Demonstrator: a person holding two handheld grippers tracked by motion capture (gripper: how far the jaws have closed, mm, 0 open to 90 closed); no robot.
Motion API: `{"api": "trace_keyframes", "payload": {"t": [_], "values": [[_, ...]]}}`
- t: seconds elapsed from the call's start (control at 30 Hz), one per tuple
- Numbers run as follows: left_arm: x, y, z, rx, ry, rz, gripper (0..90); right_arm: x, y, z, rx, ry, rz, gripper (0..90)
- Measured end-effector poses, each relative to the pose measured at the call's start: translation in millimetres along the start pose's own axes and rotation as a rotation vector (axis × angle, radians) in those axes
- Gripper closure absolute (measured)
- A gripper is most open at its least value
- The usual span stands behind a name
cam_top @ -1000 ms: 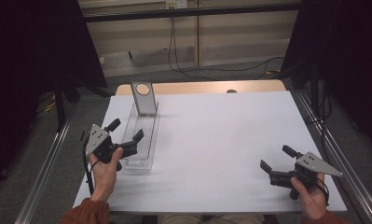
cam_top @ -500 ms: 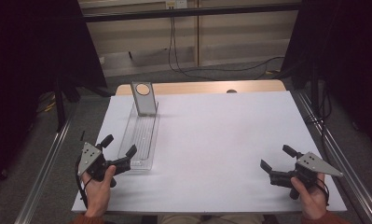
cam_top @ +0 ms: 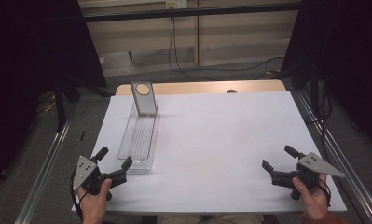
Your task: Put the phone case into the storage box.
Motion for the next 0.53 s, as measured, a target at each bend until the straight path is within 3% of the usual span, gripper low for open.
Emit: {"api": "trace_keyframes", "payload": {"t": [0.13,0.23,0.3,0.47,0.53], "values": [[5.0,-4.2,-3.0,-0.006,0.004,-0.004,3.6,-0.7,-0.7,0.6,0.004,-0.003,-0.001,0.0],[4.8,-3.1,-4.9,-0.017,0.039,0.004,3.6,-0.8,-0.5,0.6,0.003,-0.004,0.003,0.0],[7.0,-2.6,-5.1,-0.011,0.030,-0.018,3.6,-1.0,-0.2,0.7,0.003,0.002,0.003,0.0],[4.8,-1.8,-1.7,-0.003,0.020,0.000,3.5,-0.5,1.8,0.0,0.000,-0.009,0.001,0.0],[6.3,-0.7,-2.1,-0.005,0.011,-0.020,3.5,-0.4,2.2,-0.4,-0.002,-0.002,0.004,0.0]]}}
Point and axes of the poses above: each handheld gripper's, and its own axes: y roughly forward along the jaws, z roughly out of its top, x roughly to its right, the point moved 10 cm from there along y, roughly forward along the jaws, and after that the axes turned 5 degrees about -x, right-handed, at the moved point
